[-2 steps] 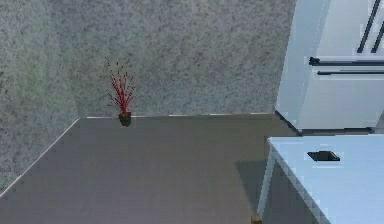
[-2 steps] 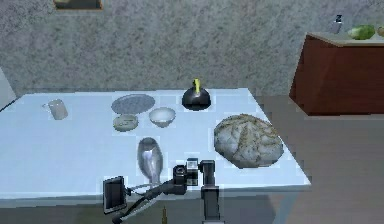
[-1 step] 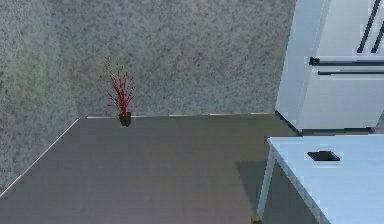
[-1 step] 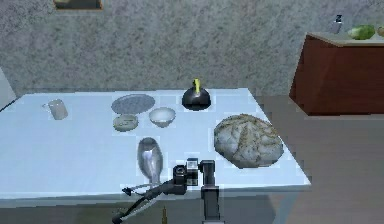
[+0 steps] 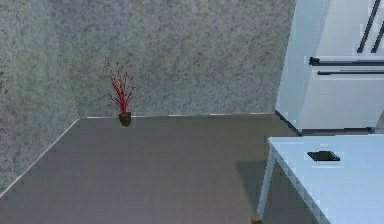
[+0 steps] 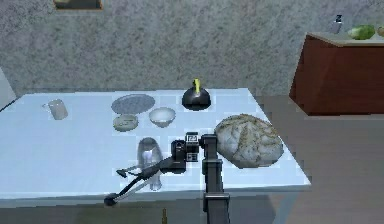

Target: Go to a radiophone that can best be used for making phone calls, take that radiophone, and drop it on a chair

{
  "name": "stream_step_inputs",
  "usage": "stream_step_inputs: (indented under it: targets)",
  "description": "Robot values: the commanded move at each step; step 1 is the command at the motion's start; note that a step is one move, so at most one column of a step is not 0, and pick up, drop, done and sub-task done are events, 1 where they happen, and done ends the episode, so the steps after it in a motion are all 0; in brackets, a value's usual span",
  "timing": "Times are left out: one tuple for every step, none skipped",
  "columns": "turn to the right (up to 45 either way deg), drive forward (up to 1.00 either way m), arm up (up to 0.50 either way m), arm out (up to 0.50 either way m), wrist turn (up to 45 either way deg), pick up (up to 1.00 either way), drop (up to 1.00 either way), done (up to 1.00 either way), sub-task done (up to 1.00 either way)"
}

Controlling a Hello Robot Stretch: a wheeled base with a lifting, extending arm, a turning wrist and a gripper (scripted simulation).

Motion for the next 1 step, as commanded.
stream_step_inputs:
  targets:
    - [0.0,0.0,0.0,-0.08,0.0,0.0,0.0,0.0,0.0]
